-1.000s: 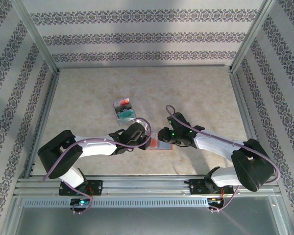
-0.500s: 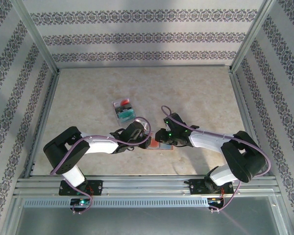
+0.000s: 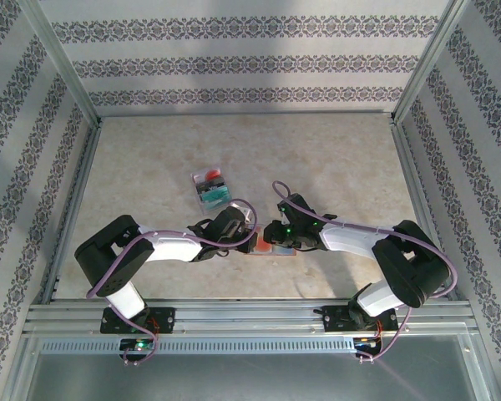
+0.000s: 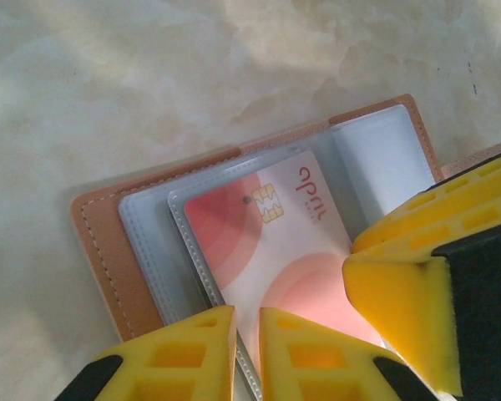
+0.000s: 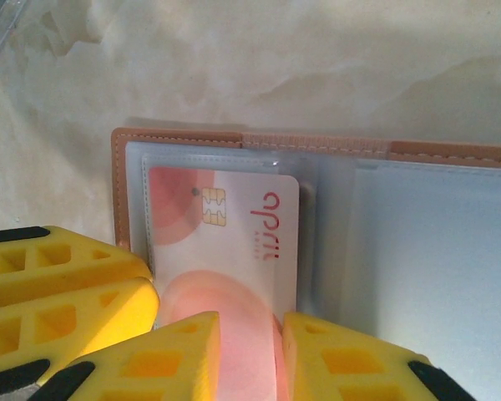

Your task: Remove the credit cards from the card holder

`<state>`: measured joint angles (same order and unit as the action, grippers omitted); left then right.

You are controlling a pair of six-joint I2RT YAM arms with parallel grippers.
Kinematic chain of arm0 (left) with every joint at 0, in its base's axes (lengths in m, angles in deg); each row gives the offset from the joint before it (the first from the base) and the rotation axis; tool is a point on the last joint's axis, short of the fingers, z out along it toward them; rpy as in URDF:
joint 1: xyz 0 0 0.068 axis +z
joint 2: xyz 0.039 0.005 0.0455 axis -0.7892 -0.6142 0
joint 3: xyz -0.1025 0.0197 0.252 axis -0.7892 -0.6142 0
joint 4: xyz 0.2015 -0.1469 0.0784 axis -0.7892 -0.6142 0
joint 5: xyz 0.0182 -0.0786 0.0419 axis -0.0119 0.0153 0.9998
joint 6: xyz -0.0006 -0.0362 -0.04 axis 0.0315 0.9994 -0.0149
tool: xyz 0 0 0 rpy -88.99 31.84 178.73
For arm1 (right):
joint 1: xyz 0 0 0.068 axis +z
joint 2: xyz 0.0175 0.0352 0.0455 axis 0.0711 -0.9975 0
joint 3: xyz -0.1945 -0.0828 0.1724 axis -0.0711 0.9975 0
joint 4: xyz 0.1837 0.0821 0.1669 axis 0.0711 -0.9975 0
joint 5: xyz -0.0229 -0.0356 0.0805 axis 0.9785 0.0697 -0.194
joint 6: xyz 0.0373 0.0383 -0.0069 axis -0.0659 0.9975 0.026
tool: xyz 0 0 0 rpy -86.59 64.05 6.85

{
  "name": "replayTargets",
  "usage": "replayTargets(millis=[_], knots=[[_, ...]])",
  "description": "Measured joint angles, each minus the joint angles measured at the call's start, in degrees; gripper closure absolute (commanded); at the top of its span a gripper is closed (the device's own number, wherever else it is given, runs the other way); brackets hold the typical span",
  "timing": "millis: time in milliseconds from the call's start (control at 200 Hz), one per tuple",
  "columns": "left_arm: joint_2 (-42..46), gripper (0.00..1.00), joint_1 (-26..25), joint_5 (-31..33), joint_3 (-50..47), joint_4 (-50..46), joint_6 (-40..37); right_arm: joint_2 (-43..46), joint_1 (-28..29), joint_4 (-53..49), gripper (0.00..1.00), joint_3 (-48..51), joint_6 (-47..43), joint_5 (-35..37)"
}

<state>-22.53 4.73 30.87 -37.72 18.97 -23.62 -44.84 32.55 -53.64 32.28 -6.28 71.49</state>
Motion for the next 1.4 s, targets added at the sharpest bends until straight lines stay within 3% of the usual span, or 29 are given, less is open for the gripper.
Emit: replayTargets(millis=[964,1399], knots=[[-0.3,0.89,0.3,0.0,-0.1,0.1,0.2,0.0,0.0,2.3,0.73,1.8,0.0,0.8],[-0.5,0.89,0.3,-0.2,-0.1,0.2,0.2,1.4,-1.9,9.8,0.74,5.8,1.9,-5.4]])
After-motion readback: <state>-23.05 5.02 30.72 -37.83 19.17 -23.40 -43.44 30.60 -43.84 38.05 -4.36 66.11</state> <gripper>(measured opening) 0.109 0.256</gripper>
